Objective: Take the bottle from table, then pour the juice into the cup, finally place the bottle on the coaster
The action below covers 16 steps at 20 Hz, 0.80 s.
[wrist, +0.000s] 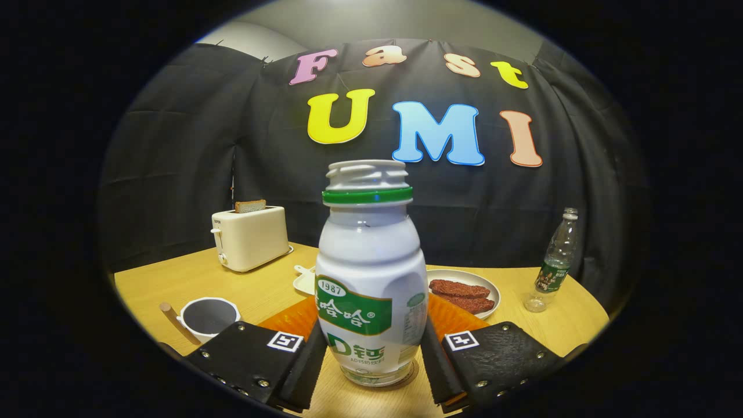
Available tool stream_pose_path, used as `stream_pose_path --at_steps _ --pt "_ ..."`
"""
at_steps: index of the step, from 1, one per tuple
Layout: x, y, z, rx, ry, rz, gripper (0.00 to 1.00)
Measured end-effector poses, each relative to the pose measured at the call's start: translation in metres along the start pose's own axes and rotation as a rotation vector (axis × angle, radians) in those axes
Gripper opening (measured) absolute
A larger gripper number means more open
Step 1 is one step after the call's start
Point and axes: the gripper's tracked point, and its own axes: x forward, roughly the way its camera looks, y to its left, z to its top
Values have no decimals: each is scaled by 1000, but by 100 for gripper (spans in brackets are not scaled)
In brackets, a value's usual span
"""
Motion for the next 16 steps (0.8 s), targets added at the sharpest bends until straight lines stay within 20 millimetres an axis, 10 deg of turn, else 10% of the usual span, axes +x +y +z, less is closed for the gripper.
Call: stream_pose_path --at_steps 16 --pt "27 -12 -41 30 34 -4 74"
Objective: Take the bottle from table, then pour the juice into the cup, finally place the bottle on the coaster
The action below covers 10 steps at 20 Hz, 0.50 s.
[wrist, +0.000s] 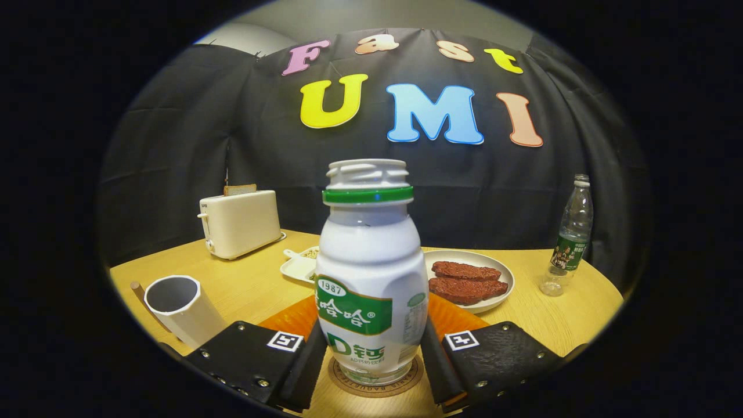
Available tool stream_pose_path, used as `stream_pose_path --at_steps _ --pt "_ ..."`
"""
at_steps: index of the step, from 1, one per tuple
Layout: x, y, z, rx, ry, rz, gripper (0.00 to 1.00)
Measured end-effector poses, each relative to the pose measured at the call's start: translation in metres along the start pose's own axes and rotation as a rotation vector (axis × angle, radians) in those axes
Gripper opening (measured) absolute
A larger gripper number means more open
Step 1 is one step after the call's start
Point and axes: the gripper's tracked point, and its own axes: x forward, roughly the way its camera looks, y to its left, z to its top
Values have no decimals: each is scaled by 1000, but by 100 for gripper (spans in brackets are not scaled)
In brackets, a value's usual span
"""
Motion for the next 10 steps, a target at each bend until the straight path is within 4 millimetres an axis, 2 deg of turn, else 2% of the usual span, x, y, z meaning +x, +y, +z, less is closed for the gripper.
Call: stream_pose_path --at_steps 4,6,7,10 --pt "-2 0 -1 6 -12 0 76" --pt "-4 1 2 10 -25 -4 87" --pt "-6 -2 4 11 -29 -11 99" --pt "-11 -6 10 14 -36 -29 99"
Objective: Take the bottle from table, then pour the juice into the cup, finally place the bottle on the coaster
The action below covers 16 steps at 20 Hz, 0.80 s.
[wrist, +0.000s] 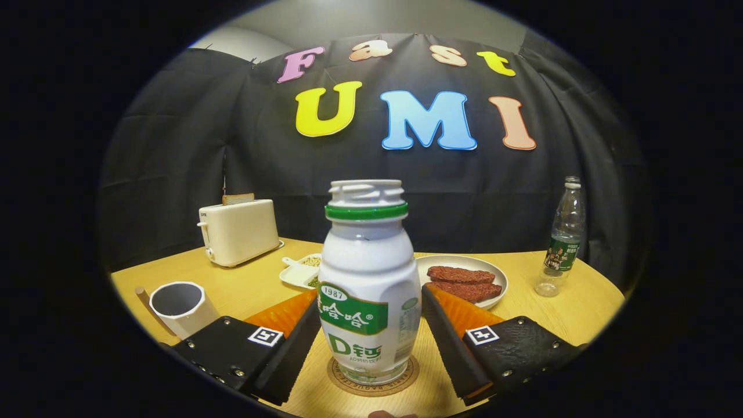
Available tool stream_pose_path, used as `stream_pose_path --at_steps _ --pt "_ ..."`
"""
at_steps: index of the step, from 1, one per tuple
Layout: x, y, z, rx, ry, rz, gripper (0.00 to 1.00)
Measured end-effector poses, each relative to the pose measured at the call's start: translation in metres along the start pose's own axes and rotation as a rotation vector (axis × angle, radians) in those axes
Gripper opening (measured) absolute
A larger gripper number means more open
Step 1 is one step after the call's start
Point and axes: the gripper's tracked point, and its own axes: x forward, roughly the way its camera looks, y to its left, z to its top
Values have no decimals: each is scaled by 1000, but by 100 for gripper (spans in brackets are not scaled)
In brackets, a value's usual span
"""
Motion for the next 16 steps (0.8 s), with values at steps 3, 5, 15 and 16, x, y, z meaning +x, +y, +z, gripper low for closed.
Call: stream_pose_path --at_steps 3,5,15,16 --pt "-11 0 15 7 -27 -6 99" --pt "-22 2 33 6 -56 -10 99" --pt "-86 -4 132 -59 -188 -109 99" --pt "-90 -7 137 -54 -186 -120 98"
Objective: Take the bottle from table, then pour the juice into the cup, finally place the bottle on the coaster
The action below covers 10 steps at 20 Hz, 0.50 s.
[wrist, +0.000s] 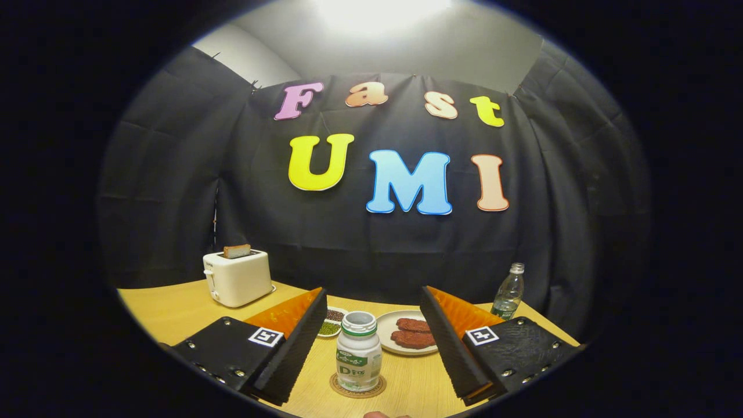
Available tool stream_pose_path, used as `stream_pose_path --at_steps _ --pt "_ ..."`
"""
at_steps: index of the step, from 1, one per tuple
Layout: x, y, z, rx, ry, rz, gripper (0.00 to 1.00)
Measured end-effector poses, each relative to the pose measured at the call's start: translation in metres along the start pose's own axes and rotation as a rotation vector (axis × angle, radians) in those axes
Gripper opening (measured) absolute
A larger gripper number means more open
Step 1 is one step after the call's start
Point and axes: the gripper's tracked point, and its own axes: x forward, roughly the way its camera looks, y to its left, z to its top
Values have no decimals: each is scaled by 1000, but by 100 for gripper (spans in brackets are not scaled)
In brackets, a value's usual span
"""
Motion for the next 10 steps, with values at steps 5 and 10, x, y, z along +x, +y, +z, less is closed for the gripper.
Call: stream_pose_path --at_steps 5,10 --pt "-14 -14 28 -31 8 -27 99" --pt "-30 -18 48 -21 5 -21 99"
